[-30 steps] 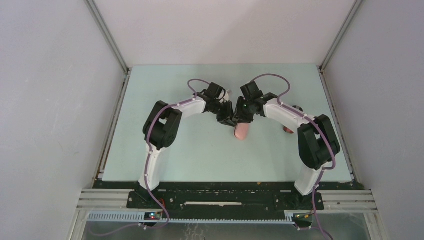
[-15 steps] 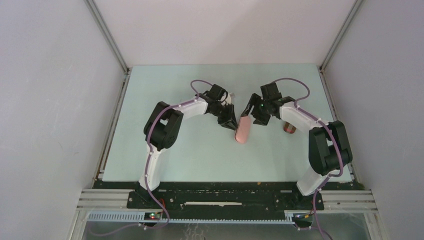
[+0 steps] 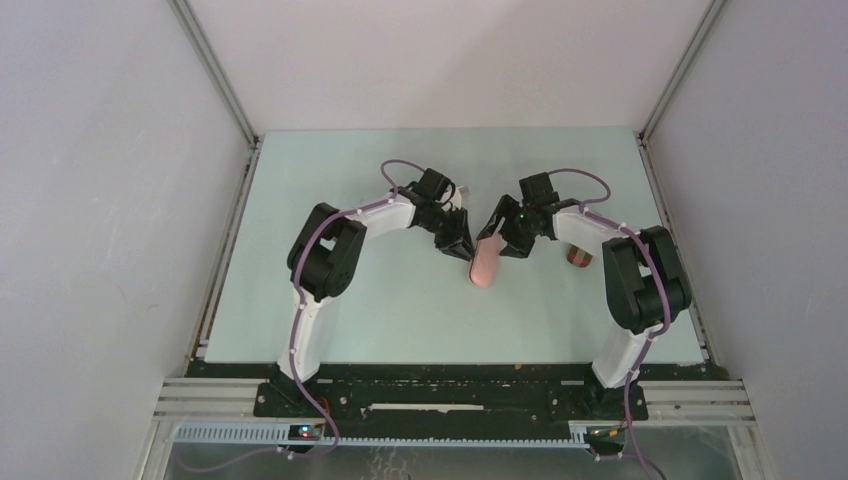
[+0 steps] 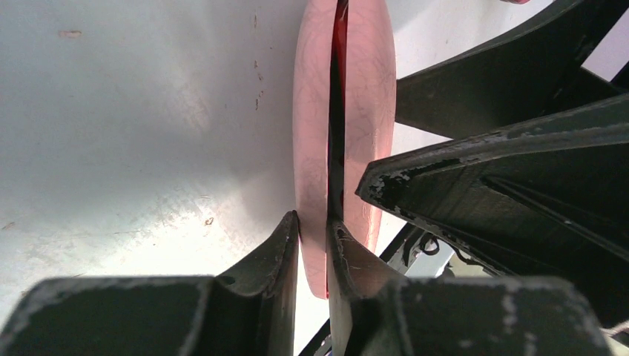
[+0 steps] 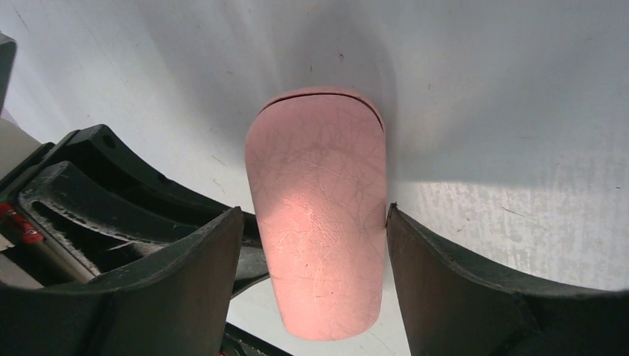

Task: Organize the sunglasses
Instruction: Close the sunglasses case at the center of the board.

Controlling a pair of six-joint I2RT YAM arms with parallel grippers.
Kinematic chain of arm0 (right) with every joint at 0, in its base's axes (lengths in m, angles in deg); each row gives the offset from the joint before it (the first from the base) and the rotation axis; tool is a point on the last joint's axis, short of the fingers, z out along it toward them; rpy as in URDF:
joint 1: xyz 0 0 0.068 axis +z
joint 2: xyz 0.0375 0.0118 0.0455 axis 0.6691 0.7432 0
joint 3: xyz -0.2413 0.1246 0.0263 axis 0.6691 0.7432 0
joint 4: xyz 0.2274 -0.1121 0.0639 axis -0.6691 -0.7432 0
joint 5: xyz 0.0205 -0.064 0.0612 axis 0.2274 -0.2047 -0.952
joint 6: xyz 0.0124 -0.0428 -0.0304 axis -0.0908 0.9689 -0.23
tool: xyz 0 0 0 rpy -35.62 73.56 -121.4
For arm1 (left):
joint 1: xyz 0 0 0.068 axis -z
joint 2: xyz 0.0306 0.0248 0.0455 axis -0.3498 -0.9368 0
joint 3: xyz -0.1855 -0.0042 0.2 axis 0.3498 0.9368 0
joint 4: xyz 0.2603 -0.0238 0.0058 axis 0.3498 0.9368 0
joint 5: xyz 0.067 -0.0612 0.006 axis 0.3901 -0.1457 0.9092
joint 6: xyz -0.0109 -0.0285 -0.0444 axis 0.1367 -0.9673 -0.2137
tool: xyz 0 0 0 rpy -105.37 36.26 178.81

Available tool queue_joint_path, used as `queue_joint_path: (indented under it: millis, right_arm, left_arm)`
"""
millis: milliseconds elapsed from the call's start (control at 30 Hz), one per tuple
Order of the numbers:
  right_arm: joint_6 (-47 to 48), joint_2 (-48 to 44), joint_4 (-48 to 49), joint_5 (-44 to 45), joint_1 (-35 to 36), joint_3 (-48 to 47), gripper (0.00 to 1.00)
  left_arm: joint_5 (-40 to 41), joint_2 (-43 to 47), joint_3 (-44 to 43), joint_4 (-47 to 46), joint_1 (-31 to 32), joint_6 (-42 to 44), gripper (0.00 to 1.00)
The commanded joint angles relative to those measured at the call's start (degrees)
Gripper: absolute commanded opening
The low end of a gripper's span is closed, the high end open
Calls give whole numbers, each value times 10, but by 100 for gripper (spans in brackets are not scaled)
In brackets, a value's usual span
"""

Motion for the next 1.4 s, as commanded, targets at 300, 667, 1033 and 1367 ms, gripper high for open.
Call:
queue_joint_path:
  millis: [300, 667, 1033, 1367]
  right_arm:
    - [52, 22, 9, -27, 3, 9, 79]
    - [35, 30, 23, -2, 1, 23, 48]
    - [75, 16, -62, 163, 16, 11, 42]
    - [84, 10, -115, 247, 3, -24, 42]
  left_arm:
    - [-24, 34, -21, -6, 2, 8, 22]
    - [-22, 49, -14, -1, 2, 17, 29]
    - [-7, 111, 21, -4, 2, 26, 37]
    - [21, 189, 91, 3, -5, 42, 37]
